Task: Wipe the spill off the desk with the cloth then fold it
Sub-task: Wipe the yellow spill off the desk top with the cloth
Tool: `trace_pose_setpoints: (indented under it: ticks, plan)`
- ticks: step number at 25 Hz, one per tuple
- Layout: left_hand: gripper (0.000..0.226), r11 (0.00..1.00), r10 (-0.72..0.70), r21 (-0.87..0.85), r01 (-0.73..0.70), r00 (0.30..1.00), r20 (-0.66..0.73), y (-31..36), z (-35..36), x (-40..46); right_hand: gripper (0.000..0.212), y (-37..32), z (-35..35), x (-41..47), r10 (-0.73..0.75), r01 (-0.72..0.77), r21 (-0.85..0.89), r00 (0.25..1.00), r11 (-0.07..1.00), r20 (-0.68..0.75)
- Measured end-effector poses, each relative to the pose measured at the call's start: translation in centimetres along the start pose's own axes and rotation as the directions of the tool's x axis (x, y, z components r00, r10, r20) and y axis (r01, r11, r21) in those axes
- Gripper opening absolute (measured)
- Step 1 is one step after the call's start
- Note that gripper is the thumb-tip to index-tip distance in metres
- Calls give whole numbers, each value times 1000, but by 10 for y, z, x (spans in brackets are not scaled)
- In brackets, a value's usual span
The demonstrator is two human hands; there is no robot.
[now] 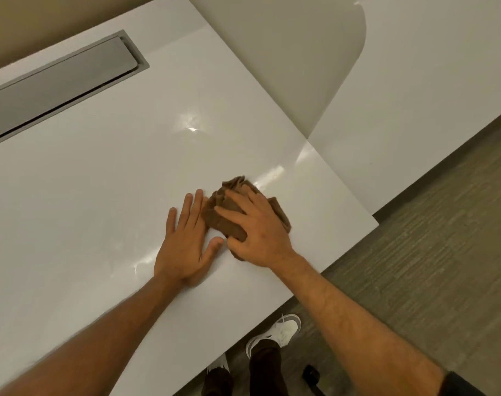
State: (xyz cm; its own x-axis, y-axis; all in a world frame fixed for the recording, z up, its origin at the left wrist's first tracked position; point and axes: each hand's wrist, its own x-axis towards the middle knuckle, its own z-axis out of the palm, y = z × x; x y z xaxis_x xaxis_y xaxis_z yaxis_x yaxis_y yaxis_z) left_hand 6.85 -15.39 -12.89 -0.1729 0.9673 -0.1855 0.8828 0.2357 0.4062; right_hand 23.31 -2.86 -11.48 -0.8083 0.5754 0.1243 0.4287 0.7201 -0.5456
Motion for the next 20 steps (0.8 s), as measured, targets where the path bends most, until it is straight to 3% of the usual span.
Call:
trace_pose_setpoints:
  ticks: [5,7,11,12,14,16,18,20]
  plan:
    - [96,1000,6,2,-6,1000,1,2,-7,-5,59,9,-8,-74,-18,18,-30,1000,999,-11]
    - [94,998,-11,-54,11,1000,-2,6,-9,-3,60,22,-19,-82,148,-152,-40,985,988,-91]
    - [77,871,-107,-482,93,994,-2,-11,-25,-4,58,24,-19,-63,466,-493,-10,830,870,-307]
    - [76,895,-98,-440,80,995,-19,-27,-31,-6,60,22,-17,-54,537,-560,39,769,828,-348]
    - [83,985,-52,-169,43,997,-50,-63,-39,-14,67,21,-14,-34,661,-664,172,612,728,-434]
    - [86,995,-88,39,89,996,-22,-84,-42,-20,70,22,-13,-9,713,-713,241,488,659,-503]
    - [85,987,-99,124,101,995,-24,-87,-38,-22,65,25,-15,17,696,-722,208,483,660,-531]
    - [85,985,-87,144,90,996,-24,-85,-34,-20,55,31,-13,43,665,-713,134,546,688,-509]
